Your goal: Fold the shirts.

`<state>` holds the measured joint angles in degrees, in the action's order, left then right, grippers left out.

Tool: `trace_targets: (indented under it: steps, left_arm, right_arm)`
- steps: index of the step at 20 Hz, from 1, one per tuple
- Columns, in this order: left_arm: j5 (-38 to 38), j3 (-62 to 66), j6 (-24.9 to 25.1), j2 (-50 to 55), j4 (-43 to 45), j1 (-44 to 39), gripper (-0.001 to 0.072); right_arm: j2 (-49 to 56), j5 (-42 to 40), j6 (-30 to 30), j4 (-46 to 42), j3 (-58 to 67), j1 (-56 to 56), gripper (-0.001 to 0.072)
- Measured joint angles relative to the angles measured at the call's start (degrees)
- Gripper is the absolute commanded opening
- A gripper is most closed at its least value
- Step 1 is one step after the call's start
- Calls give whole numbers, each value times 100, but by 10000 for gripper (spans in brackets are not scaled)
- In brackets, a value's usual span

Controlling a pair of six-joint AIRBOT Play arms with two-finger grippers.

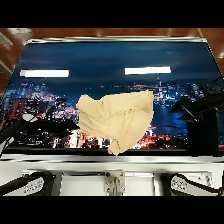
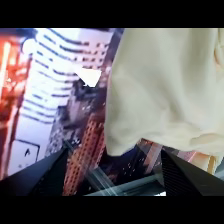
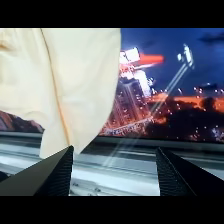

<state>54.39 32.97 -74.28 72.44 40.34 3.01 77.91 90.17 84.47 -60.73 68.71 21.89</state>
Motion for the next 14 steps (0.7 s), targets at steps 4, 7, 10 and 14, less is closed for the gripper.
trace_targets:
  steps: [4, 7, 10, 14]
  left_arm:
    - [-481, 109, 57, 310, -302, -389, 136]
    - [-562, 151, 181, 382, -398, -448, 38]
    - [-442, 164, 369, 372, -413, -363, 38]
    - [-227, 170, 538, 170, -409, -262, 38]
  right_arm:
    - [129, -376, 166, -157, -354, -485, 638]
    - [402, -654, 240, -201, -739, -955, 638]
    - [748, -1005, 339, -210, -1027, -1504, 638]
    - [1268, -1270, 293, -48, -1182, -2210, 637]
